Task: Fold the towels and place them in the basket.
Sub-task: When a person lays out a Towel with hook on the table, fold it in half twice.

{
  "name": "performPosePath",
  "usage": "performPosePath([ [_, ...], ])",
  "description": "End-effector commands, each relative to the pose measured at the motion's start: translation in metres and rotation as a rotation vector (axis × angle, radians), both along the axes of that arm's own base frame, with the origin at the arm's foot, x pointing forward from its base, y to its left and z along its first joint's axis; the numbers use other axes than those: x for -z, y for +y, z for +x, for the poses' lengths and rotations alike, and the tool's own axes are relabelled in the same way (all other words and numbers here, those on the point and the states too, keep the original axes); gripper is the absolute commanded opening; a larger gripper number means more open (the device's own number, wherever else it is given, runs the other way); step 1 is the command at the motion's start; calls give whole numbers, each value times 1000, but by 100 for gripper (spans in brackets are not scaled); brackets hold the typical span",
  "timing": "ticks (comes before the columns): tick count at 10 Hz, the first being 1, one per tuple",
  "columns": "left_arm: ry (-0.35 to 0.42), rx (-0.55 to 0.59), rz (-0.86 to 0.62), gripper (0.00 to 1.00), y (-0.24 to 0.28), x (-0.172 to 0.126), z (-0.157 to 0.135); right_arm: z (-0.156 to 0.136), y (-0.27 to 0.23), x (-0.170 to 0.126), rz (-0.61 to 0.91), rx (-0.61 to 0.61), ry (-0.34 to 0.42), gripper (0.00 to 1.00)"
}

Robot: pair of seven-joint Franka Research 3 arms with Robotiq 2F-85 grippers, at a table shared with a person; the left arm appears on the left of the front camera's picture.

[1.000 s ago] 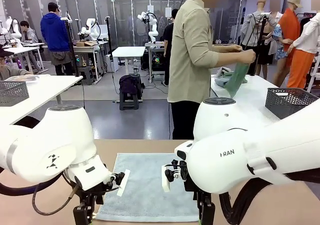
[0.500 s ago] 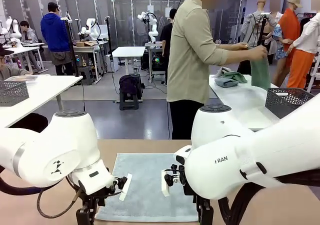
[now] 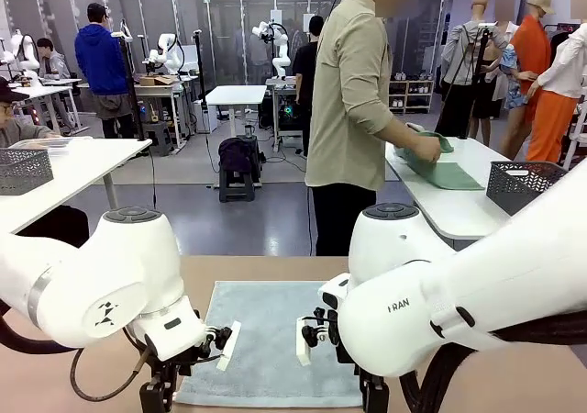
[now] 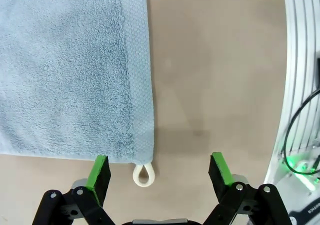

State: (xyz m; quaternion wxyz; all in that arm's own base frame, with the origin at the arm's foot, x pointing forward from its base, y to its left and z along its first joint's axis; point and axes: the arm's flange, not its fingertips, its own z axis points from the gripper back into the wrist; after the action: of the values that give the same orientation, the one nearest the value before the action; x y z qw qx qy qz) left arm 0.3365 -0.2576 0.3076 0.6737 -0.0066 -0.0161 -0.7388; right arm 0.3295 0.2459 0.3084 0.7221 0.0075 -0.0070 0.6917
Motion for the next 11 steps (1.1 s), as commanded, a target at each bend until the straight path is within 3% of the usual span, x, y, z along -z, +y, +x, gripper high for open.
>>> performPosePath([
  [1, -34, -9, -1, 100, -3, 10, 4, -15, -10, 14, -19, 28, -22, 100],
  [9, -47, -2, 9, 100, -2, 18, 6, -13, -16, 27, -26, 22, -36, 100],
  [10, -68, -4, 18, 80, -3, 19, 6, -13, -16, 28, -21, 29, -38, 80],
  [11, -73, -3, 11, 80, -3, 20, 6, -13, -16, 29, -30, 29, -51, 80],
])
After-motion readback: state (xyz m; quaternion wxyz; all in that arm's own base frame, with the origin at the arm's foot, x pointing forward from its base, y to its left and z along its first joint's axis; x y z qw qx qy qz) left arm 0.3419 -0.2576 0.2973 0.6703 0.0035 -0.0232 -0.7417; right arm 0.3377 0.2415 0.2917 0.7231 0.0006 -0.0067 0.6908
